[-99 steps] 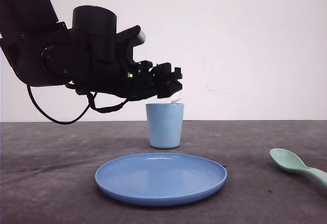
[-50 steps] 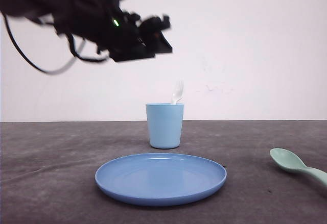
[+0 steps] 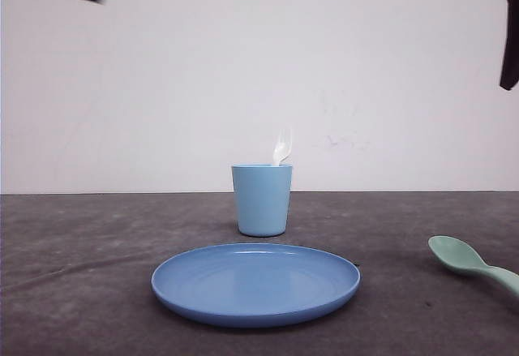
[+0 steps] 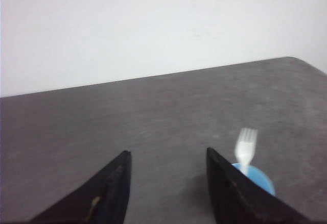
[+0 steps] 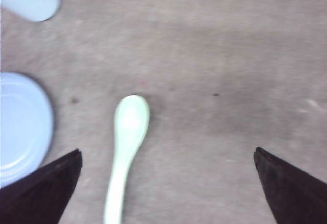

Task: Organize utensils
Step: 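Lower the fork into the cup, open the left gripper, withdraw, then lower the right gripper onto the mint-green spoon and close on it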

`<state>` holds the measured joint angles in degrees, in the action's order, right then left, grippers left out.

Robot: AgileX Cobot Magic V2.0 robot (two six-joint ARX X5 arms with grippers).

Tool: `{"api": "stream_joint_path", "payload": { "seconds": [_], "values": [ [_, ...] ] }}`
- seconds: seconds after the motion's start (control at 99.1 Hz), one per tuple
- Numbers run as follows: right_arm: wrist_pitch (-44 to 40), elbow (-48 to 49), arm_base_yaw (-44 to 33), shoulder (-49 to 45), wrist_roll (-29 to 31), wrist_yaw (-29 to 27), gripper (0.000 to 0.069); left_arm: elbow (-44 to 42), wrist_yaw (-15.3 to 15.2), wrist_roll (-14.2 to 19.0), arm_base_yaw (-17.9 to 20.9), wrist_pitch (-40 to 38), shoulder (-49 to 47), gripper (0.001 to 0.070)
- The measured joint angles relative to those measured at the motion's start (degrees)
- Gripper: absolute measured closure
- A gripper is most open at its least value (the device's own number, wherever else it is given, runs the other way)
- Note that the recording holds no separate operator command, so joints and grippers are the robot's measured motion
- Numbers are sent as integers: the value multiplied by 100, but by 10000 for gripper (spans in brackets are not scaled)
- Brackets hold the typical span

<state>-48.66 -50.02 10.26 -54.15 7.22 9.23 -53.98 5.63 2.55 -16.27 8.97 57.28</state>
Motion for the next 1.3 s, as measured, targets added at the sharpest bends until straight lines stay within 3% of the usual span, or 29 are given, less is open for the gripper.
{"api": "stream_joint_path", "payload": {
  "seconds": [0.242,0.444,0.767,1.05,1.201,1.302],
  "values": [
    [170,232,603,-33,433,-175,11,4,-168,-28,778,1749,-1147,433],
    [393,271,999,-452,667,-345,11,389,-186,-105,1163,2149,-1941,433],
    [925,271,1257,-1576,960,-605,11,1261,-186,-81,1191,2599,-2389,433],
    [1384,271,1270,-2498,1128,-614,13,1377,-186,-33,1191,2592,-2347,433],
    [1606,273,1412,-2857,1134,-625,121,1377,-186,-20,1191,2592,-2347,433],
    [1696,273,1550,-3038,1137,-737,150,1377,-186,-20,1191,2590,-2347,433]
  ]
}}
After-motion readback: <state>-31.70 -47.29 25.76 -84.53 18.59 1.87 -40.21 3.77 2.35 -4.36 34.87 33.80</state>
